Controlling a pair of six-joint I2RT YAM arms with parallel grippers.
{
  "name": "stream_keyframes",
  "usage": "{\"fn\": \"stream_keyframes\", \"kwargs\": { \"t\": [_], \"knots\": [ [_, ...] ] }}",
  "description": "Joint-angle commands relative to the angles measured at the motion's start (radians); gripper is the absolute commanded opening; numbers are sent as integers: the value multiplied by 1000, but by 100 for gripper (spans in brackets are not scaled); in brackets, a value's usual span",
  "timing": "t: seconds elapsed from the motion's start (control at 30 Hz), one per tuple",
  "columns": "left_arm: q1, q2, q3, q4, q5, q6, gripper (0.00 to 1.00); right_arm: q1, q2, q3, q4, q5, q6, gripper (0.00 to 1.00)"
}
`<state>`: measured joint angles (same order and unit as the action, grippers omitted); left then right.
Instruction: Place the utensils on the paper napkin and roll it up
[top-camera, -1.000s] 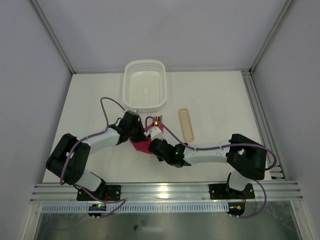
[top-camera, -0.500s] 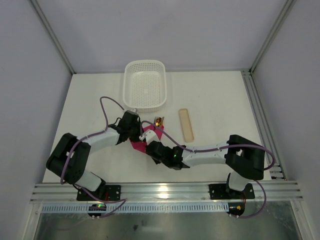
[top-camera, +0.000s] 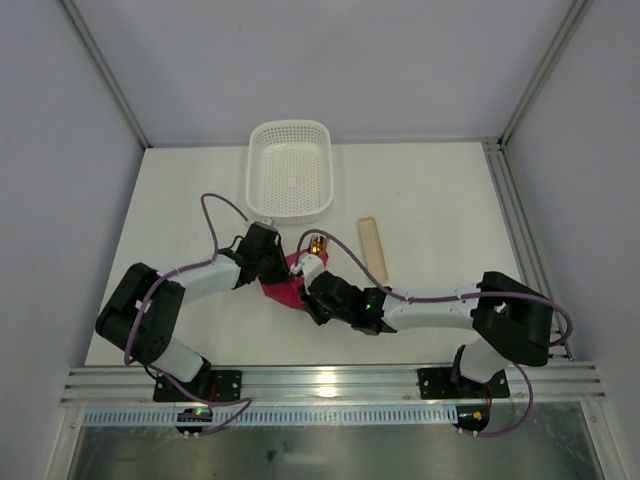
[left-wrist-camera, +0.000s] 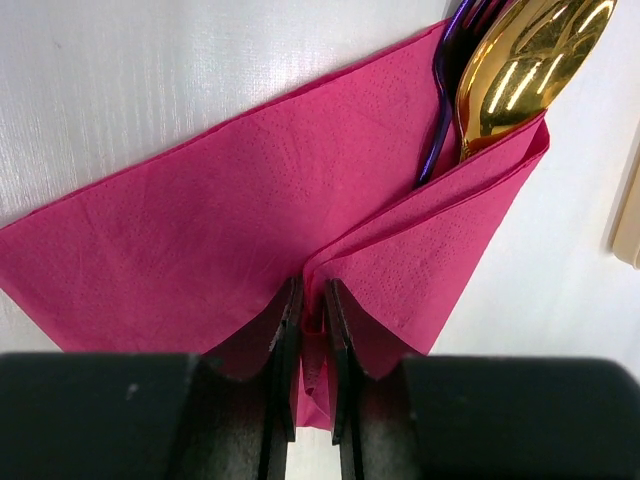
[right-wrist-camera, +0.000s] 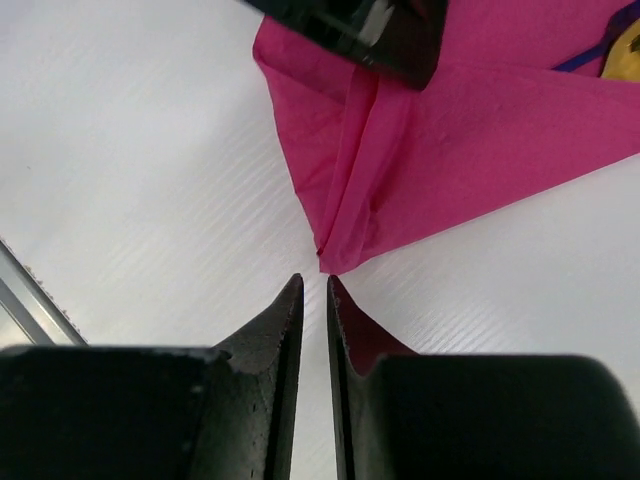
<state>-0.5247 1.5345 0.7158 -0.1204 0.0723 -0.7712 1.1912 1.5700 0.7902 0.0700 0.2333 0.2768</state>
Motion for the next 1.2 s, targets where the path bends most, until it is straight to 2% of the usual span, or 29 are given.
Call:
{"fn": "stream_keyframes", "kwargs": {
  "t": [0.0, 0.23, 0.57, 0.83, 1.17],
  "knots": [
    [6, 12, -1, 27, -28, 27, 19, -63, -68, -34, 138, -124, 47, 17],
    [6, 15, -10, 30, -35, 32, 19, -140, -30, -5, 129, -186, 82, 8],
    [6, 18, -19, 41, -32, 27, 20, -139, 53, 35, 175, -279, 94, 6],
    [6, 23, -18, 34, -37, 27, 20, -139, 147, 63, 157, -258, 110, 6],
    [6, 24, 1, -19, -65, 43, 20, -140, 125, 46, 94, -200, 99, 5]
  ]
}}
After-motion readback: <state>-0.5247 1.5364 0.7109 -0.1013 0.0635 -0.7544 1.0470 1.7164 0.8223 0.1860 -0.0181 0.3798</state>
